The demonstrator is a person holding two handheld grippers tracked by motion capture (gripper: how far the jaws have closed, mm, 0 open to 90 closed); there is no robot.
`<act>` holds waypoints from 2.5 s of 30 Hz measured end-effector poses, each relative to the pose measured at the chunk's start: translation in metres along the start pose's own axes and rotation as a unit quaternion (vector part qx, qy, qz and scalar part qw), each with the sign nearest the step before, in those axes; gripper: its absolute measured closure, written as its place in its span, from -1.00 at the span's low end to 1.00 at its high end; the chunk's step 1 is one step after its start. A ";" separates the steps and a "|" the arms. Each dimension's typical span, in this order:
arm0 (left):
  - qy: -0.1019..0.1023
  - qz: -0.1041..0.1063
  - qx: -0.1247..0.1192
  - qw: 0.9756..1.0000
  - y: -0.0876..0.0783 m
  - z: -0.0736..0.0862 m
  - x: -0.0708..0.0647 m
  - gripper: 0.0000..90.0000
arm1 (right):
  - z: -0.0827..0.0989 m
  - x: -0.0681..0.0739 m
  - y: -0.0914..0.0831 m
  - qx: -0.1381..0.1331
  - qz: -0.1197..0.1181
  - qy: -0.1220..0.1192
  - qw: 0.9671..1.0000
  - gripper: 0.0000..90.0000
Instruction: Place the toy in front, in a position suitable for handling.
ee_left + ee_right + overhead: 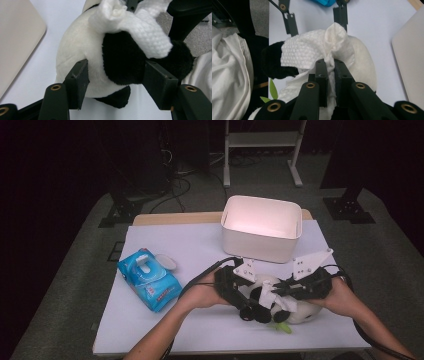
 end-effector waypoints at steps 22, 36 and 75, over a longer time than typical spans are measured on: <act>0.002 -0.007 0.010 1.000 0.006 -0.002 0.004 -0.13 | 0.001 0.026 0.002 0.001 -0.036 -0.014 0.999 0.83; 0.018 -0.001 0.017 1.000 0.005 -0.004 -0.003 -0.13 | -0.008 0.011 -0.003 -0.004 -0.011 -0.014 1.000 0.83; 0.016 0.019 0.010 1.000 0.004 -0.011 -0.012 -0.13 | -0.011 0.007 0.009 -0.008 -0.015 -0.010 1.000 0.82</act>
Point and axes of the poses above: each handheld gripper's, and its own axes: y roughly forward along the jaws, z roughly out of its underside, x roughly to its left, the point moved 10 cm from there along y, roughly forward along the jaws, and after that the axes turned 15 degrees about y, right-handed, at the moved point
